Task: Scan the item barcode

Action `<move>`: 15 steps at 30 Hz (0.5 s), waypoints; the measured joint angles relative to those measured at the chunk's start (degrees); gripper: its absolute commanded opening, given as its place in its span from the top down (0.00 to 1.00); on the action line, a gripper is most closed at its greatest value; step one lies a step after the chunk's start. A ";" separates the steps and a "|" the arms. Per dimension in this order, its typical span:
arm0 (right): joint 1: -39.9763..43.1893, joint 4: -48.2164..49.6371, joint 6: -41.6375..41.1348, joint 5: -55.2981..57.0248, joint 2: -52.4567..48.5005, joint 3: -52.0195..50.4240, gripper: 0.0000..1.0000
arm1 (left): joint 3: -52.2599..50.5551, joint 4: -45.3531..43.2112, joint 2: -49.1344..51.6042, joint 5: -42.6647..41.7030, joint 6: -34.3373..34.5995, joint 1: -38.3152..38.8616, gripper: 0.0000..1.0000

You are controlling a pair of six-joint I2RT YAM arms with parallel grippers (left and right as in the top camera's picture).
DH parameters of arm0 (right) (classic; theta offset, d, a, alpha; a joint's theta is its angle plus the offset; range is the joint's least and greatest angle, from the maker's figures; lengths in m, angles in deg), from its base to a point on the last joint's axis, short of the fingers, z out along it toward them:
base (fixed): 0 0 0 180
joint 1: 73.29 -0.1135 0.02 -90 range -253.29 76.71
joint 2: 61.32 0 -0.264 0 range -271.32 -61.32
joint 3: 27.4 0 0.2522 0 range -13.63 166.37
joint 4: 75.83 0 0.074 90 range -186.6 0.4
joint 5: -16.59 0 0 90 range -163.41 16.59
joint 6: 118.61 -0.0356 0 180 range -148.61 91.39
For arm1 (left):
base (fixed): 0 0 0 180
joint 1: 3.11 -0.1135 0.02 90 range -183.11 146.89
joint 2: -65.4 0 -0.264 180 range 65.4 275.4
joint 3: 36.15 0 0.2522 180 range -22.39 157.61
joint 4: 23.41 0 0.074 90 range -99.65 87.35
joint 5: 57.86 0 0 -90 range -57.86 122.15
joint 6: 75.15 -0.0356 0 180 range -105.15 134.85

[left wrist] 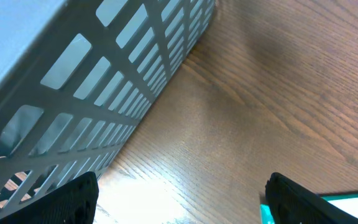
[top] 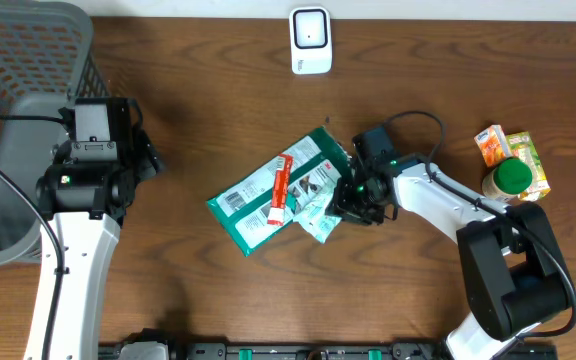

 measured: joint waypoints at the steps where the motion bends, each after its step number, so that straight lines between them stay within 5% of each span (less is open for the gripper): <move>1: 0.09 0.76 0.20 0.28 0.00 0.00 0.89 | 0.00 0.00 0.00 0.00 0.00 0.00 0.13; 15: 11.15 2.03 19.52 0.20 0.22 0.07 0.92 | 0.00 -0.02 0.00 0.00 0.00 0.00 0.13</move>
